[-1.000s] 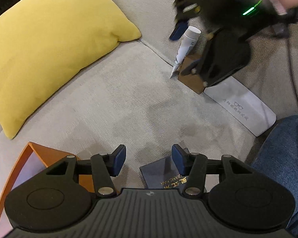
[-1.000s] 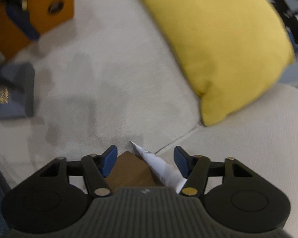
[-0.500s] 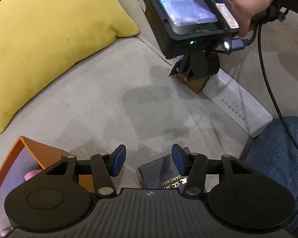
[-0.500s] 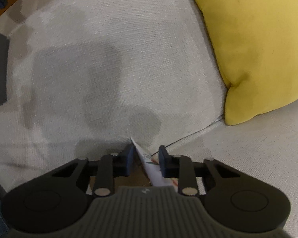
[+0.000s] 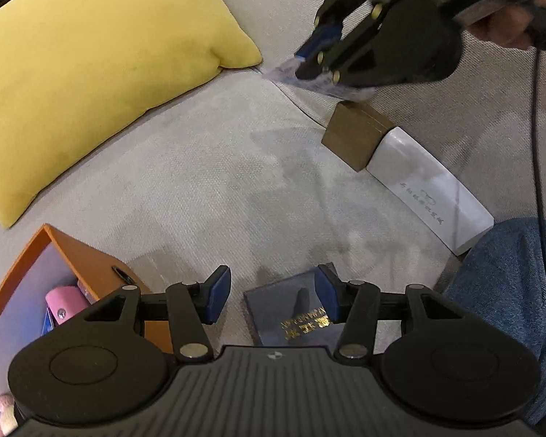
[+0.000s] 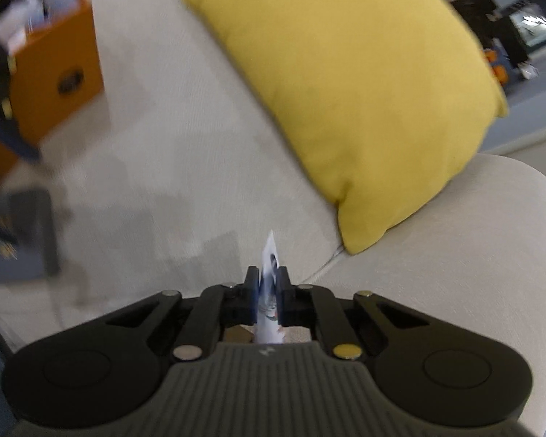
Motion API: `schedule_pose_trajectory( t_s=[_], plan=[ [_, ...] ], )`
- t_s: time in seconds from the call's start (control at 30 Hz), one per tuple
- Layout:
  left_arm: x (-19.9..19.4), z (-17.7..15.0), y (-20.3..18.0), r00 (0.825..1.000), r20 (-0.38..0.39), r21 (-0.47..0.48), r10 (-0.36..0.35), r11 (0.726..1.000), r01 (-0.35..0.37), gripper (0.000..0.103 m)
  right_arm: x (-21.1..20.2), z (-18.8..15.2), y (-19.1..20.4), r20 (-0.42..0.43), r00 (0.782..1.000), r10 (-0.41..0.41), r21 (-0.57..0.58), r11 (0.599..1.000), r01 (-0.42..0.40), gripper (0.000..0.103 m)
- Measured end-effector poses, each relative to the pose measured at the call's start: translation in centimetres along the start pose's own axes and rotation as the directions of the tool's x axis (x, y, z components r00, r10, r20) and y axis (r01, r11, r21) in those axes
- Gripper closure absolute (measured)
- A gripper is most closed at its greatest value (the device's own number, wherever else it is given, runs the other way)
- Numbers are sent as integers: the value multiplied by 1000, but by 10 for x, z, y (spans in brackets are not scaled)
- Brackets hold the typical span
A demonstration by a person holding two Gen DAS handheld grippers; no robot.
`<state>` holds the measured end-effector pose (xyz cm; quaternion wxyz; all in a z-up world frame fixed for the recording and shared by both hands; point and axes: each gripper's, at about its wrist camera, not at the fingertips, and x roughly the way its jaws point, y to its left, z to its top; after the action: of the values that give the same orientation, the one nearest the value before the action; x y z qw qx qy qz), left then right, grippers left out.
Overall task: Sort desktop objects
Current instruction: 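Close right gripper on white tube while left gripper holds dark gift box, then lift dark gift box with left gripper while right gripper lifts white tube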
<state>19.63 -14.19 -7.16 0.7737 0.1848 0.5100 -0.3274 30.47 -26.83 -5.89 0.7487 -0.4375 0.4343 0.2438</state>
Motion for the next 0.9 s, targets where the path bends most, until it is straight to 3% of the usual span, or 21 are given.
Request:
schedule_pose_trajectory(
  t_s=[0.17,0.33,0.6,0.73,0.83,0.9],
  plan=[
    [-5,-6,-12,1000,-1,5,13,1000,-13,43,-37,-10,-6,118,993,-1,176,984,-20,94],
    [-4,-12,-28,999,-19,-15,26,1000,-26,43,-59,-35,2,209,976,57,367,921,-132,95],
    [13,-17,-56,988,-72,-58,133,989,-138,43,-47,-84,31,191,964,185,574,776,-263,95],
    [25,-15,-69,974,-100,-62,203,976,-210,43,-39,-93,37,142,969,201,599,762,-246,95],
    [34,-12,-74,965,-124,-81,230,967,-241,43,-48,-91,35,168,966,197,601,757,-258,95],
    [42,-8,-79,952,-140,-81,272,955,-285,37,-52,-90,33,191,962,194,599,753,-271,95]
  ],
)
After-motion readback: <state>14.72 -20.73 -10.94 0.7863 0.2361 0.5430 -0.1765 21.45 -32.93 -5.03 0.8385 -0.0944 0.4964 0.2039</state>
